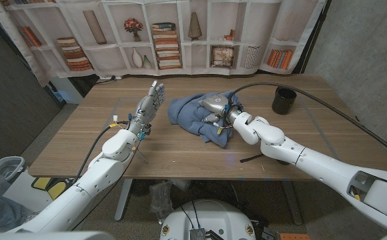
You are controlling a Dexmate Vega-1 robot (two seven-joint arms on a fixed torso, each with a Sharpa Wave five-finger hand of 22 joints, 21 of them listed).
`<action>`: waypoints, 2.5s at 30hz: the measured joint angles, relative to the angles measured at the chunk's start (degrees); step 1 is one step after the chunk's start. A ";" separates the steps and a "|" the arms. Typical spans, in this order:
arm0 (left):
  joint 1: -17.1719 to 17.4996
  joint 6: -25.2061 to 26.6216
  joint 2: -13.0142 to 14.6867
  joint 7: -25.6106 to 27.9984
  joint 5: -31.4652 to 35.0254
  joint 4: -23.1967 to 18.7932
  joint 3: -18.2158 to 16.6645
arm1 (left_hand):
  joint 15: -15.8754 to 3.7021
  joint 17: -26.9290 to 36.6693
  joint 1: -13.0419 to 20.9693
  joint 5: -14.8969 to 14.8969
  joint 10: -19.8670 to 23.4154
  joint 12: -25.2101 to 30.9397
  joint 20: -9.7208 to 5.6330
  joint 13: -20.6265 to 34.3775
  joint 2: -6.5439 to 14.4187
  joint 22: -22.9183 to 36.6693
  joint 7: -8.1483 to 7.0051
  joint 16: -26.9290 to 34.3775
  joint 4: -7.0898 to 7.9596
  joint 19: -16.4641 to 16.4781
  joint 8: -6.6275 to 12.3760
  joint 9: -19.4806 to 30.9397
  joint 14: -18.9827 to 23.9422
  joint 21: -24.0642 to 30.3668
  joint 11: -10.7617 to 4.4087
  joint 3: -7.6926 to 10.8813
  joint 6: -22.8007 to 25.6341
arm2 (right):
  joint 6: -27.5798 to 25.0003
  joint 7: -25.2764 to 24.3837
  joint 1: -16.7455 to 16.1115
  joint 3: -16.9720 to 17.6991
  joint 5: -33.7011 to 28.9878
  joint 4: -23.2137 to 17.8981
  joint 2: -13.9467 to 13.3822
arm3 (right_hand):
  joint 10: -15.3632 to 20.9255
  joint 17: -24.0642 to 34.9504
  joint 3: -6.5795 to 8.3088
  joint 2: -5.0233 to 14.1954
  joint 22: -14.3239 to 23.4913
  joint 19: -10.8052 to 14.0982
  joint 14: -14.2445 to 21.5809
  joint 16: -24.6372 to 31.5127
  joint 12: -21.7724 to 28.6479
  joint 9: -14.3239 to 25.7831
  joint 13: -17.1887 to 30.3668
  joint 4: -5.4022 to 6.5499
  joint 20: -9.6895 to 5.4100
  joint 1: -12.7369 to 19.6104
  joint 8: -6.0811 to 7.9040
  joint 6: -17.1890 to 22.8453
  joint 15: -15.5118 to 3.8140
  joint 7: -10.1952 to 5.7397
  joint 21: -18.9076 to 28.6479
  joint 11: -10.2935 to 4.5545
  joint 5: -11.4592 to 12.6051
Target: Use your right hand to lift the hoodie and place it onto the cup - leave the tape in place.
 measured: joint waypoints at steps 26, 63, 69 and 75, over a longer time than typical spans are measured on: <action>0.46 0.37 0.43 0.72 0.26 -1.54 -0.12 | 0.00 -0.01 0.30 0.00 0.00 0.00 0.00 0.00 0.30 0.00 0.00 0.00 -0.05 0.00 0.00 0.00 0.00 0.00 0.00 -0.40 0.00 | -0.80 -3.75 -2.35 2.54 0.90 -2.69 -0.69 | 9.31 2.43 0.15 -0.53 -1.65 2.42 7.49 0.33 0.21 0.33 3.23 -0.17 -2.45 0.53 0.92 8.62 -8.39 -8.01 1.78 -9.32 -0.65; -0.09 0.78 0.09 1.28 1.01 -2.12 0.43 | 0.00 -0.01 0.53 0.00 0.00 0.00 0.00 -0.01 0.53 0.00 0.00 0.00 0.02 0.00 0.00 -0.01 0.00 0.00 0.00 -0.93 0.00 | -3.06 -7.71 -5.20 6.67 0.69 -8.59 -2.52 | 14.43 3.89 -0.02 0.75 -4.03 3.83 14.74 0.55 -1.56 0.36 5.94 -0.31 -2.63 1.81 1.33 9.71 -16.86 -9.10 3.76 -13.82 -0.45; -0.09 0.78 0.08 1.40 1.14 -2.35 0.50 | 0.00 -0.01 0.53 0.00 0.00 0.00 0.00 -0.01 0.52 0.00 0.00 0.00 0.02 0.00 0.00 -0.01 0.00 0.00 0.00 -0.93 0.00 | -3.01 -8.47 -5.56 7.40 0.16 -9.67 -2.84 | 14.43 4.04 -0.02 2.02 -4.51 4.17 14.75 0.55 -1.61 0.36 6.19 -0.31 -2.94 3.08 1.32 9.71 -16.86 -9.10 3.99 -13.82 -0.49; -0.09 0.78 0.07 1.45 1.19 -2.43 0.58 | 0.00 -0.01 0.53 0.00 0.00 0.00 0.00 -0.01 0.53 0.00 0.00 0.00 0.02 0.00 0.00 -0.01 0.00 0.00 0.00 -0.93 0.00 | -2.97 -9.12 -5.83 7.92 -0.22 -10.28 -3.00 | 14.42 4.03 -0.03 3.77 -4.82 4.36 14.76 0.55 -2.02 0.36 6.33 -0.31 -2.74 4.83 1.32 9.71 -16.87 -9.10 4.03 -13.81 -0.54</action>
